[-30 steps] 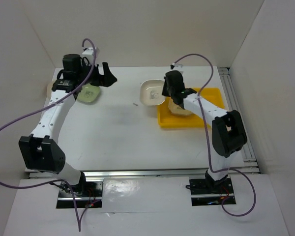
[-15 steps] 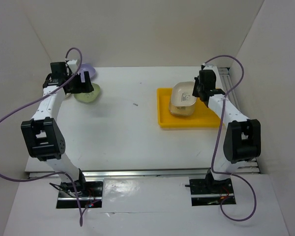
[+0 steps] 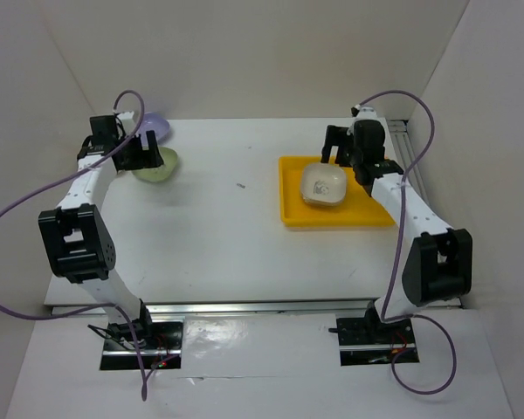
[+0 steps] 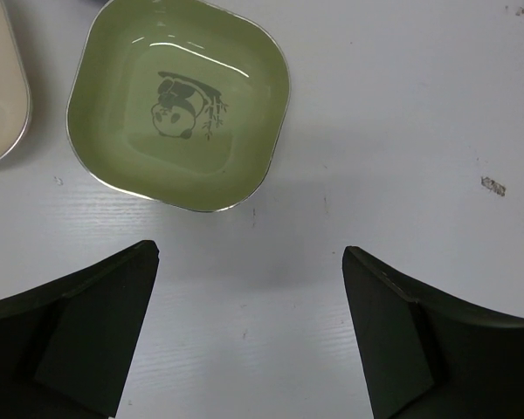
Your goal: Place the plates into the plastic bin on the countertop
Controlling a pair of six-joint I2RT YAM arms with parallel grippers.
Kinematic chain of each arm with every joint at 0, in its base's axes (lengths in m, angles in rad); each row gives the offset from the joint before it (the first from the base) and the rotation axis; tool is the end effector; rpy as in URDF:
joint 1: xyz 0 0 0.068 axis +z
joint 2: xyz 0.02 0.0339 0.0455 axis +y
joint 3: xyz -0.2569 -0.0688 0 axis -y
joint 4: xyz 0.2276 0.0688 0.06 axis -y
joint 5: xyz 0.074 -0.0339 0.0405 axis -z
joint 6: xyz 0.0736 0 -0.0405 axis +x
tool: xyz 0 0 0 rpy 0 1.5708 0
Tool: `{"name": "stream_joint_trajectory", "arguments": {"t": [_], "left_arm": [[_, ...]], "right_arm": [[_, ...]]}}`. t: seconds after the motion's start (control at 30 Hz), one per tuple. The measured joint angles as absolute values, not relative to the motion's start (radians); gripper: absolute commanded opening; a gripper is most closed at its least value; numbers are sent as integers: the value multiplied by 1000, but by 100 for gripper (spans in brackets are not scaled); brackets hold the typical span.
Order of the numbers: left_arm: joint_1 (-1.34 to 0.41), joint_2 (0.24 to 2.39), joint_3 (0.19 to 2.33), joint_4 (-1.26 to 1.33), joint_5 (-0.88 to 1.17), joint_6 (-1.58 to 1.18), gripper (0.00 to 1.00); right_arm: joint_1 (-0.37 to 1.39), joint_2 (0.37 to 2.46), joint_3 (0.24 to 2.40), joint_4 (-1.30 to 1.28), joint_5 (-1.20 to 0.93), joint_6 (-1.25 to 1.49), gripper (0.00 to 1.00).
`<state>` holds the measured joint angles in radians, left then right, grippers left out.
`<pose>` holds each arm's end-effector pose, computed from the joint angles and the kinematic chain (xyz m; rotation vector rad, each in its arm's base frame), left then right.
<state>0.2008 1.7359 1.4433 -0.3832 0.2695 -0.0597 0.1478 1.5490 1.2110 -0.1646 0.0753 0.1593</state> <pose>0.4062 0.0627 0.2680 -0.1453 2.2226 -0.2254 0.3749 0.0502 0.2805 0.0581 2.0729 0.1104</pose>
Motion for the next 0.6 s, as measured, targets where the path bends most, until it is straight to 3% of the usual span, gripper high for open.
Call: {"name": "stream_joint_trajectory", "arguments": {"t": [0.2, 0.6], "left_arm": [[207, 1771, 1431, -319, 229, -110, 100], [207, 2028, 1545, -275, 244, -81, 96]], "right_arm": [[223, 1403, 1144, -111, 22, 158, 100], [319, 1385, 1007, -66, -39, 143, 100]]}}
